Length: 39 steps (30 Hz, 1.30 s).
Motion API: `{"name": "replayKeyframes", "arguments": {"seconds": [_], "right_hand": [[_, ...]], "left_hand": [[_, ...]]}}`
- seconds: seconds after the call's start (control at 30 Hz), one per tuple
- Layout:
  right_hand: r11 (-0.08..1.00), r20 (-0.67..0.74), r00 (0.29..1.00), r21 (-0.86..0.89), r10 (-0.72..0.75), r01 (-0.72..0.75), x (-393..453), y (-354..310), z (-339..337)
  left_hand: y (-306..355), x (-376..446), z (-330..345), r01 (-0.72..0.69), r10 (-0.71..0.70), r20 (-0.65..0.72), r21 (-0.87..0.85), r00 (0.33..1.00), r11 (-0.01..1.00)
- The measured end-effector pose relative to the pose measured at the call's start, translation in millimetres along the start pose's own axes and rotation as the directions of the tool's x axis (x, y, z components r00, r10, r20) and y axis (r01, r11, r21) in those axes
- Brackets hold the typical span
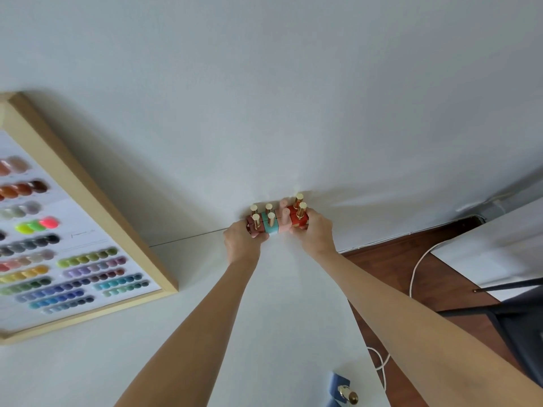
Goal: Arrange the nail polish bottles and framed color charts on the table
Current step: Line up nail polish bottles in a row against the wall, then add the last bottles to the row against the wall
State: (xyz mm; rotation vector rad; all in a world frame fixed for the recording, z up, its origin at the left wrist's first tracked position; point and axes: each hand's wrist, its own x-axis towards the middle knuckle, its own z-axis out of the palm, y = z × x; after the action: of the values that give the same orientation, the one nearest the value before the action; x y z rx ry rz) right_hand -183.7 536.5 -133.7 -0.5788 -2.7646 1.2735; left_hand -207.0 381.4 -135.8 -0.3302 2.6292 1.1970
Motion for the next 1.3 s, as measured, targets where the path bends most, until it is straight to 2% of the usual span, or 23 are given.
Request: {"name": "replayKeyframes", "arguments": {"seconds": [0.13,0.23,0.3,0.43,0.57,0.7,0.83,0.9,0.97,1.13,1.3], "right_hand": [[1.000,0.052,0.999,0.000,-0.014,0.014,-9.4,-1.2,-10.9],[0.998,0.082,0.995,-0.021,0.054,-0.052,-22.8,2.1,-23.5],[0.995,0.112,0.989,-0.028,0.097,-0.095,-34.7,6.6,-34.4],[0.996,0.160,0.983,-0.026,0.089,-0.086,-68.9,12.7,-61.3],[0.998,0.232,0.973,-0.070,0.013,0.003,-115.6,17.5,-85.3],[0.996,0.327,0.945,-0.081,-0.013,0.042,-161.4,26.3,-102.4],[0.989,0.436,0.900,-0.134,0.007,0.057,-197.6,36.7,-113.8],[0.985,0.478,0.878,-0.158,0.010,0.074,-211.9,41.7,-117.9],[0.981,0.504,0.864,-0.171,0.008,0.090,-222.5,44.6,-120.9],[0.976,0.540,0.841,-0.179,-0.004,0.119,-241.2,42.4,-119.3],[0.972,0.515,0.856,-0.172,-0.052,0.162,-249.2,39.4,-111.5]], "left_hand": [[-1.9,-9.5,-2.0,0.020,-0.022,0.032,0.058,0.999,0.998],[-7.6,-27.9,-6.4,0.037,-0.041,0.047,0.065,0.998,0.997],[-12.6,-44.5,-10.5,0.009,-0.014,0.057,0.076,0.998,0.997],[-21.1,-92.1,-20.6,-0.125,0.117,0.137,0.053,0.984,0.991],[-35.1,-148.3,-27.3,-0.259,0.244,0.319,0.005,0.916,0.966],[-47.8,-197.8,-29.6,-0.337,0.294,0.450,0.017,0.843,0.941],[-53.2,-239.7,-29.2,-0.419,0.331,0.625,-0.007,0.707,0.908],[-53.8,-257.2,-26.2,-0.453,0.343,0.655,-0.001,0.673,0.891],[-52.7,-270.5,-20.5,-0.471,0.355,0.625,0.023,0.695,0.882],[-46.2,-291.4,-6.6,-0.423,0.361,0.460,0.037,0.811,0.905],[-45.9,-296.0,-6.9,-0.448,0.377,0.413,0.087,0.829,0.890]]}}
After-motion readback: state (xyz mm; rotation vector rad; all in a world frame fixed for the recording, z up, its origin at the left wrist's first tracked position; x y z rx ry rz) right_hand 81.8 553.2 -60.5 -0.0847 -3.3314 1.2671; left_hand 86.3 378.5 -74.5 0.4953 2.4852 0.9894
